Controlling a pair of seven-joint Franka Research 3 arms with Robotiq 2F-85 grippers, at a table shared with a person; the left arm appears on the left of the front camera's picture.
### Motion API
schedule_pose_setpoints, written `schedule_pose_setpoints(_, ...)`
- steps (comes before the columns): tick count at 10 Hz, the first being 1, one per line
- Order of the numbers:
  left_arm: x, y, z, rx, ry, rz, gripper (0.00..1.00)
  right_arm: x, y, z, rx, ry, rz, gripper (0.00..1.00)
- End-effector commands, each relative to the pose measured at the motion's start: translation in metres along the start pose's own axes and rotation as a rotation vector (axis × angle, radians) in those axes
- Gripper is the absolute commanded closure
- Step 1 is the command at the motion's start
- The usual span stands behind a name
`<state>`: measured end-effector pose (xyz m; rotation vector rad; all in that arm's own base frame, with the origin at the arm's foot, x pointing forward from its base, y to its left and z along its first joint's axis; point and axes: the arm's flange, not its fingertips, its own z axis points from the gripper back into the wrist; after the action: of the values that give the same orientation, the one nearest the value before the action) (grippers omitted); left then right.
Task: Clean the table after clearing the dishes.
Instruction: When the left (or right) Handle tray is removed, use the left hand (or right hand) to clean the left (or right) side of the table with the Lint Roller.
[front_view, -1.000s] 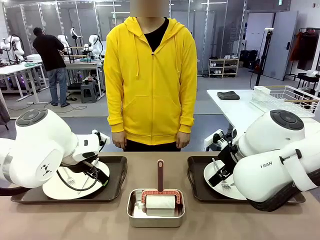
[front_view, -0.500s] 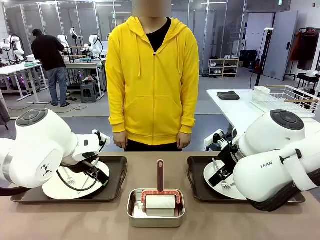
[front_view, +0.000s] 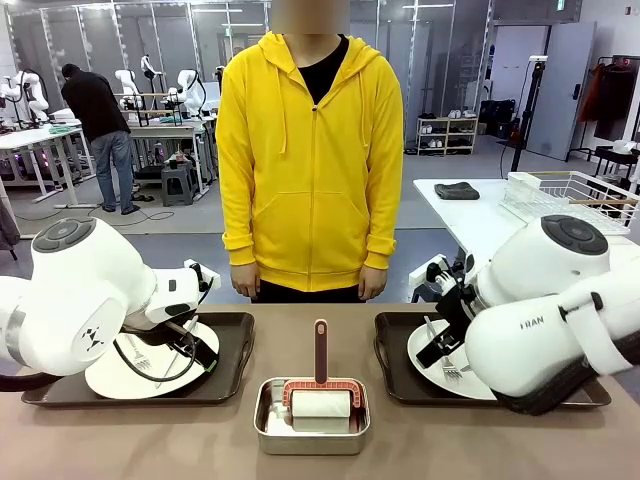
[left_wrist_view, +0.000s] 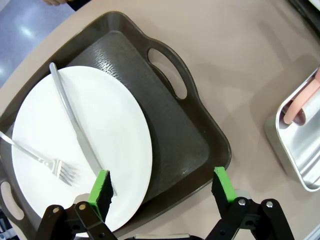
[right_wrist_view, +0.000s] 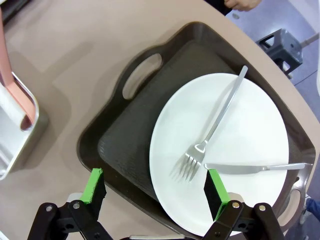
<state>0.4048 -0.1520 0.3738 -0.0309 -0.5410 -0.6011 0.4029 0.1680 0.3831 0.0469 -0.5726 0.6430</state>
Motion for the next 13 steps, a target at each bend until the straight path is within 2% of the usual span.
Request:
schedule_pose_setpoints(1, 0.015, 0.014, 0.017, -0.089, 0.035, 0.017, 0.00, 0.023, -0.019, 0.026, 0.151, 0.008, -0.043, 0.00)
schedule_pose_setpoints(4, 0.035, 0.055, 0.039, -0.396, 0.138, 0.082, 0.00, 0.048, -0.049, 0.045, 0.363, 0.033, -0.122, 0.00)
schedule_pose_setpoints(5, 0.037, 0.073, 0.044, -0.513, 0.136, 0.123, 0.00, 0.053, -0.061, 0.049, 0.484, 0.031, -0.166, 0.00)
schedule_pose_setpoints(7, 0.028, 0.113, 0.052, -0.805, 0.076, 0.226, 0.00, 0.046, -0.088, 0.048, 0.739, 0.022, -0.296, 0.00)
schedule_pose_setpoints(9, -0.001, 0.155, 0.052, -1.083, -0.031, 0.347, 0.00, 0.026, -0.112, 0.046, 0.962, -0.017, -0.420, 0.00)
schedule_pose_setpoints(11, -0.046, 0.205, 0.053, -1.253, -0.175, 0.461, 0.00, -0.001, -0.145, 0.047, 1.068, -0.062, -0.524, 0.00)
schedule_pose_setpoints(13, -0.086, 0.245, 0.066, -1.303, -0.324, 0.508, 0.00, -0.034, -0.191, 0.057, 1.079, -0.123, -0.648, 0.00)
